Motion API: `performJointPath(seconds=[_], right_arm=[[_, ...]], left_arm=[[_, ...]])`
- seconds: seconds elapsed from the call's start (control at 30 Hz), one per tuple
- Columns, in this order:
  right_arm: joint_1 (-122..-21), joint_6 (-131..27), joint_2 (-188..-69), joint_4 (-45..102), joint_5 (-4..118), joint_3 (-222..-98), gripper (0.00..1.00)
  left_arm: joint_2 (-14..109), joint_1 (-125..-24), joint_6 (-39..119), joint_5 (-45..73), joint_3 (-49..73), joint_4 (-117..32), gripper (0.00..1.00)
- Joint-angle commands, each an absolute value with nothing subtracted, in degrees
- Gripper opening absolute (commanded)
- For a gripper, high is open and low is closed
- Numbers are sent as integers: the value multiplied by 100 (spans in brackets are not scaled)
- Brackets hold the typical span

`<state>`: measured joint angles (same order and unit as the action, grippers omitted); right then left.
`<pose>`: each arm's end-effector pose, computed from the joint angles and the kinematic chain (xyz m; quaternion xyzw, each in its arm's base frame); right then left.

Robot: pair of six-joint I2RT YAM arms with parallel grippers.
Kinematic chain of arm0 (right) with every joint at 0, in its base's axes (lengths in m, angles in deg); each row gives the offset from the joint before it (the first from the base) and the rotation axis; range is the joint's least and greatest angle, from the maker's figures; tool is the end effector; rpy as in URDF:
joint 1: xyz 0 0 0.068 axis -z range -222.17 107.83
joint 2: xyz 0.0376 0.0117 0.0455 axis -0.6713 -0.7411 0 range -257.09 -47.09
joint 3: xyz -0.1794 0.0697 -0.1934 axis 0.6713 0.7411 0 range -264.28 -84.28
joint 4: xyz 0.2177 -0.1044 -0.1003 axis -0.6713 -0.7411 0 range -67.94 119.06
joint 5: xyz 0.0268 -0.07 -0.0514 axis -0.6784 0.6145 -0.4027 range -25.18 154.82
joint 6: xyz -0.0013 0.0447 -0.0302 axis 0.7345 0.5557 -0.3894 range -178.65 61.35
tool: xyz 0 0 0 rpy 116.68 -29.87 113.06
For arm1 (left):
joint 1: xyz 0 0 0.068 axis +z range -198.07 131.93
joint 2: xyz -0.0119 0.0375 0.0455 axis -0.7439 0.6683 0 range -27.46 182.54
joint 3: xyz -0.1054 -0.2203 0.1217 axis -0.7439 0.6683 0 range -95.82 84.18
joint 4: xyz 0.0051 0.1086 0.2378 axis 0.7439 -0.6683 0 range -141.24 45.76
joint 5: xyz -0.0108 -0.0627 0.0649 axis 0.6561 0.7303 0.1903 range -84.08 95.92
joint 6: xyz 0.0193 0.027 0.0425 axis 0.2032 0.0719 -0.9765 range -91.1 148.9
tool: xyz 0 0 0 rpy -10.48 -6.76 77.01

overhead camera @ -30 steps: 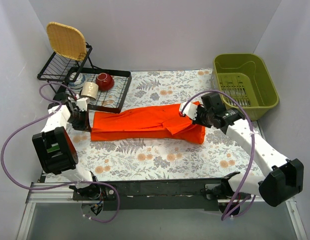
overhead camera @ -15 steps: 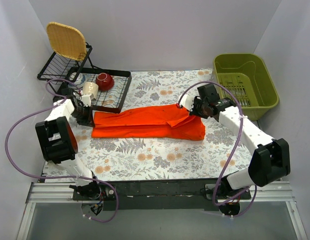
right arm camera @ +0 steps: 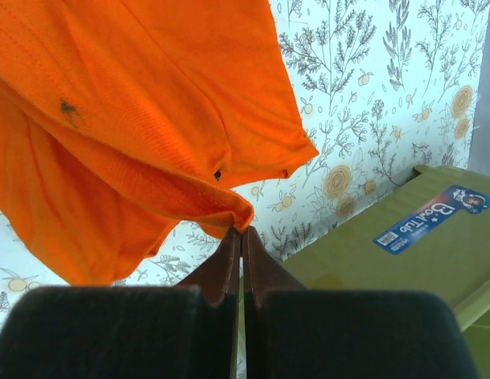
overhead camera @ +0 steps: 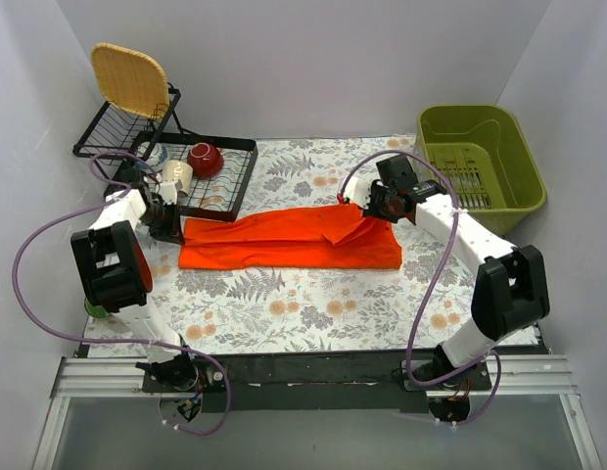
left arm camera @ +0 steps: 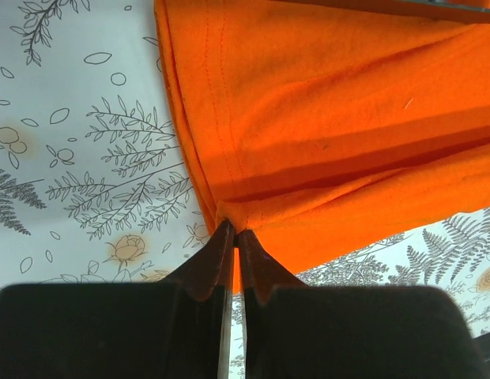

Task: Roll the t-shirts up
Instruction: Fold the T-shirt at the center of the board.

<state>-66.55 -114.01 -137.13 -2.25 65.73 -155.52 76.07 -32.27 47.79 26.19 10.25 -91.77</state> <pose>0.3115 0.1406 0.2713 -0.6005 0.7232 -0.0982 0.3267 0.3386 0.0830 0.1968 -0.2728 0.9396 -0.1778 0.1056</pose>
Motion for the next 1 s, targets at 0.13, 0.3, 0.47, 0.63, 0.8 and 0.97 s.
performJointPath(seconds=[0.13,0.3,0.47,0.63,0.8,0.97], right_arm=[[-6555,-10876,-14149,16,6877,-16557,31],[-6371,-10428,-13693,-590,6702,-16402,47],[-6203,-10478,-13402,-1039,5684,-15417,47],[-6177,-10541,-13524,-1198,5384,-14810,47],[-6098,-10751,-13892,-1172,5374,-14668,48],[-5993,-10814,-14463,-1093,5524,-14730,47]], left_arm=[[7082,-3242,5016,2411,640,-9197,32],[6405,-3330,5087,2472,543,-9240,43],[6298,-3646,4947,2587,1078,-9293,45],[6535,-3884,4745,2543,1483,-9197,37],[6799,-3910,4718,2499,1589,-9092,32],[7221,-3910,4613,2341,1721,-8977,27]])
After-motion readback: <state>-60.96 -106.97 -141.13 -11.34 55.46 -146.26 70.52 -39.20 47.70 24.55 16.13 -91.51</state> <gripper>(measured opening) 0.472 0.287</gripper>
